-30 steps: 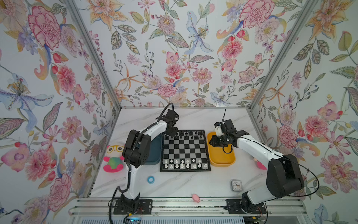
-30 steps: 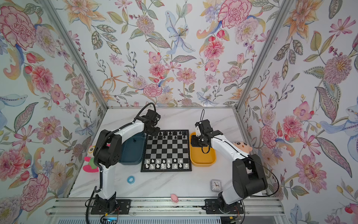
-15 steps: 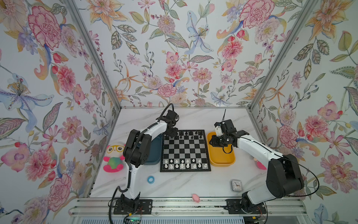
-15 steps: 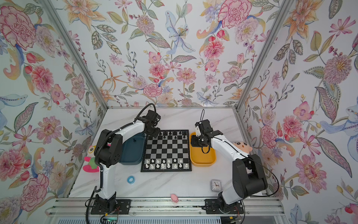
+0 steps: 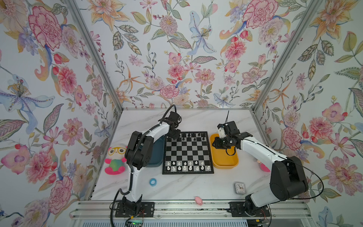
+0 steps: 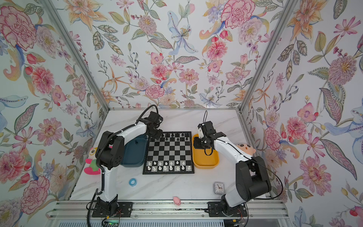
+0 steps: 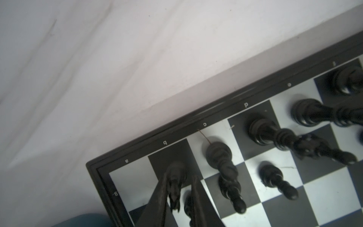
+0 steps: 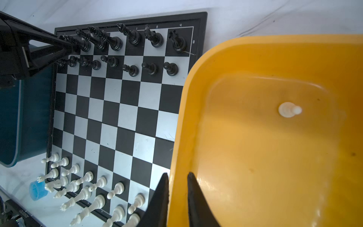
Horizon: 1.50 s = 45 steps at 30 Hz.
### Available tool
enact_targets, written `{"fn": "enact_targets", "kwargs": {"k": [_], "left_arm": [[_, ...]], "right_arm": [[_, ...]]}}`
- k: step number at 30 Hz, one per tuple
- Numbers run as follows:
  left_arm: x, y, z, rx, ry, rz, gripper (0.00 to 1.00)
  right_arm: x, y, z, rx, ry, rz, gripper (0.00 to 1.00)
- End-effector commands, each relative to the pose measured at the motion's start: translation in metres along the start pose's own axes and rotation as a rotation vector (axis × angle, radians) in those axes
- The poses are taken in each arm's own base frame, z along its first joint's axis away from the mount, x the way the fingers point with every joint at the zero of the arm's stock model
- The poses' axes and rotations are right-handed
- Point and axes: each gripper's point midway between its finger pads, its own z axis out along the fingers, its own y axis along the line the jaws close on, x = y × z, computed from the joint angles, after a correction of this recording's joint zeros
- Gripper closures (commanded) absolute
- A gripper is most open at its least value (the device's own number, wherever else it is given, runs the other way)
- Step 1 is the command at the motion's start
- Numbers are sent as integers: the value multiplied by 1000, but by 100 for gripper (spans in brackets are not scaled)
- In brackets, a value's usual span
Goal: Set up the chess pieces on the board
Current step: 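Lower the black rook onto the far row corner square with the left gripper, then open the left gripper to release the black rook, then raise the empty left gripper back over the teal bin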
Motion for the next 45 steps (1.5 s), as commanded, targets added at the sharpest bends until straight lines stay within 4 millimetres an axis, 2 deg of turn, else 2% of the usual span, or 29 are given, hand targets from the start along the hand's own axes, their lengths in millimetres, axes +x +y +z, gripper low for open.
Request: {"fn": "enact_targets", "kwargs": {"k": [1,12,21,26,30,31,32,34,45], "left_arm": [[-8,9,-17,-21,-18,-18,74],[-25,15,-55,-49,-104,-24,71],[-47,19,-123,-58,-303,-47,69],[-45,35,-154,-119,-368,-80,69],[-38,56,-184,-164,-460,-160,69],[-34,63,-187,-169,-475,-186,68],[-31,69,-203,-175,-515,-209,67],[-21,81,-212,-192,-546,-251,64],[45,132,-216,-324,-550,-461,61]], "right_arm": [[0,-1,0,-1,-7,12,80],[0,-2,0,0,-8,14,80],[-1,-1,-3,-1,-17,14,80],[-1,1,-2,-3,-16,12,80],[-2,1,-1,-4,-13,12,80],[-2,1,-1,-6,-13,12,80],[-3,3,-2,-11,-16,9,80],[-4,5,-2,-14,-17,5,80],[-13,14,-17,-8,-56,-19,80]]}}
